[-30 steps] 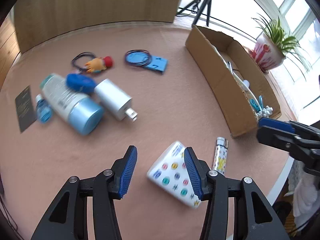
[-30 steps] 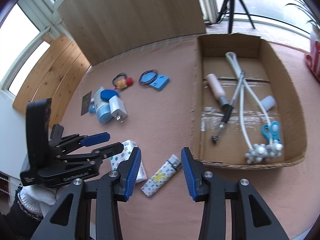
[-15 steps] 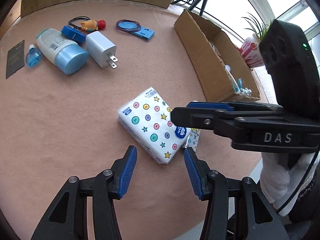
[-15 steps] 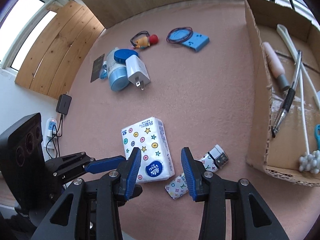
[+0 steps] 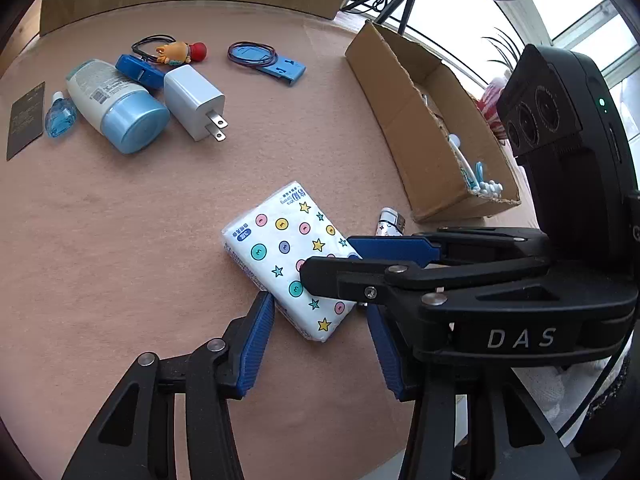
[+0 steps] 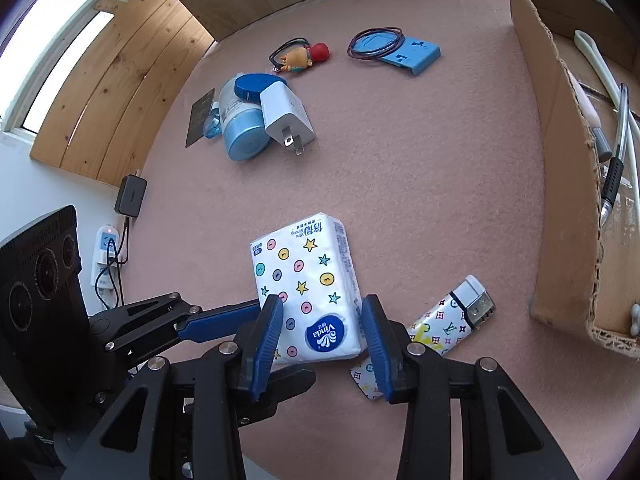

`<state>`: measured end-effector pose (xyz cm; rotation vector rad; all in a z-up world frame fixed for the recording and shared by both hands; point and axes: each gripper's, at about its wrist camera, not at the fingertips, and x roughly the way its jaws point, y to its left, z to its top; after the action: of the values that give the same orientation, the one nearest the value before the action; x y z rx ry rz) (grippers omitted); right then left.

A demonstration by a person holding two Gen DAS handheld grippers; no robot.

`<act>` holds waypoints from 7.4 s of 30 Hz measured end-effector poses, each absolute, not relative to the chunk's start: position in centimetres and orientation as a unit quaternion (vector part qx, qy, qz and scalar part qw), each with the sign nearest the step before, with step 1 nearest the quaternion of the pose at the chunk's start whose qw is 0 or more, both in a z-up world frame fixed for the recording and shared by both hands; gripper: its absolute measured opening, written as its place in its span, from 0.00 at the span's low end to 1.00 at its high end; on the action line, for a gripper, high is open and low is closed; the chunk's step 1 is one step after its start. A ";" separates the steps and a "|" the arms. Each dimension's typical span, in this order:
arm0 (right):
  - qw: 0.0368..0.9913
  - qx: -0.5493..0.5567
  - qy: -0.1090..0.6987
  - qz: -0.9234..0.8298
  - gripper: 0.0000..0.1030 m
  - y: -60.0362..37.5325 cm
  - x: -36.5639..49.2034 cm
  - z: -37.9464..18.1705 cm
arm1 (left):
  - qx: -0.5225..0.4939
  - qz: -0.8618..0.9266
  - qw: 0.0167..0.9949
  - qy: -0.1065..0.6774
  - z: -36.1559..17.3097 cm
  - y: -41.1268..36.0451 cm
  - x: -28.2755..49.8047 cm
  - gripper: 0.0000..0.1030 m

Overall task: Organize objects
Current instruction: 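Grasp the tissue pack with the right tool beside the left tool, then carry the tissue pack into the box with both tools and release it, then move the right tool to the patterned lighter while the left tool moves to the white charger, then grasp the lighter with the right tool while the left tool grasps the white charger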

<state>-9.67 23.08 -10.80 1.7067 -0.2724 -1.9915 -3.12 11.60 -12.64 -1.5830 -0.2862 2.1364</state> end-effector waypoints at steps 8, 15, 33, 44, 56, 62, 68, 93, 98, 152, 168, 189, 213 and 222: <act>0.243 0.620 -0.111 -0.738 0.33 23.3 -9.2 -10.5 | -0.576 0.776 0.235 -0.105 -12.4 11.2 -3.0 0.48; 0.233 0.599 -0.133 -0.755 0.31 24.1 -8.5 -9.3 | -0.568 0.780 0.240 -0.106 -11.2 11.5 -2.9 0.48; 0.185 0.517 -0.131 -0.825 0.31 29.1 -8.0 -2.5 | -0.512 0.805 0.295 -0.053 -5.1 17.7 -5.4 0.47; 0.121 0.493 -0.167 -0.845 0.31 35.5 -8.8 -1.9 | -0.495 0.799 0.341 -0.008 -4.3 25.0 -7.8 0.48; 0.088 0.495 -0.175 -0.847 0.31 39.1 -10.0 -3.0 | -0.502 0.788 0.355 0.003 -5.9 29.3 -9.7 0.48; 0.084 0.500 -0.173 -0.844 0.31 39.6 -10.6 -3.5 | -0.507 0.786 0.355 0.004 -6.8 29.9 -10.4 0.48; 0.060 0.512 -0.156 -0.842 0.35 39.6 -11.2 -5.0 | -0.519 0.788 0.329 0.028 -8.4 30.6 -11.1 0.59; 0.054 0.455 -0.147 -0.877 0.46 35.9 -8.9 -0.9 | -0.465 0.835 0.294 0.024 -2.8 22.4 -7.6 0.60; 0.077 0.454 -0.145 -0.876 0.46 33.7 -8.7 -0.9 | -0.472 0.840 0.268 0.005 -3.2 18.4 -7.8 0.60; 0.048 0.575 -0.110 -0.809 0.42 26.3 -6.4 -11.1 | -0.581 0.808 0.092 -0.027 -13.9 13.7 -20.1 0.65; 0.053 0.573 -0.058 -0.816 0.39 25.6 -6.9 -11.1 | -0.563 0.813 0.147 0.011 -13.8 12.5 -15.1 0.59; 0.118 0.567 0.041 -0.814 0.31 21.8 -7.7 -10.9 | -0.565 0.814 0.131 0.010 -13.4 8.0 -5.7 0.60; 0.098 0.570 0.049 -0.814 0.31 21.4 -6.1 -10.9 | -0.584 0.807 0.066 -0.065 -13.7 5.9 -5.6 0.71; 0.095 0.564 0.036 -0.819 0.20 22.0 -6.1 -11.0 | -0.570 0.816 0.080 -0.054 -13.8 6.3 -4.9 0.44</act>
<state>-6.12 21.98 -11.01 1.6722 0.1063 -2.4292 -4.86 6.34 -13.79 -1.7042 -0.1622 2.4398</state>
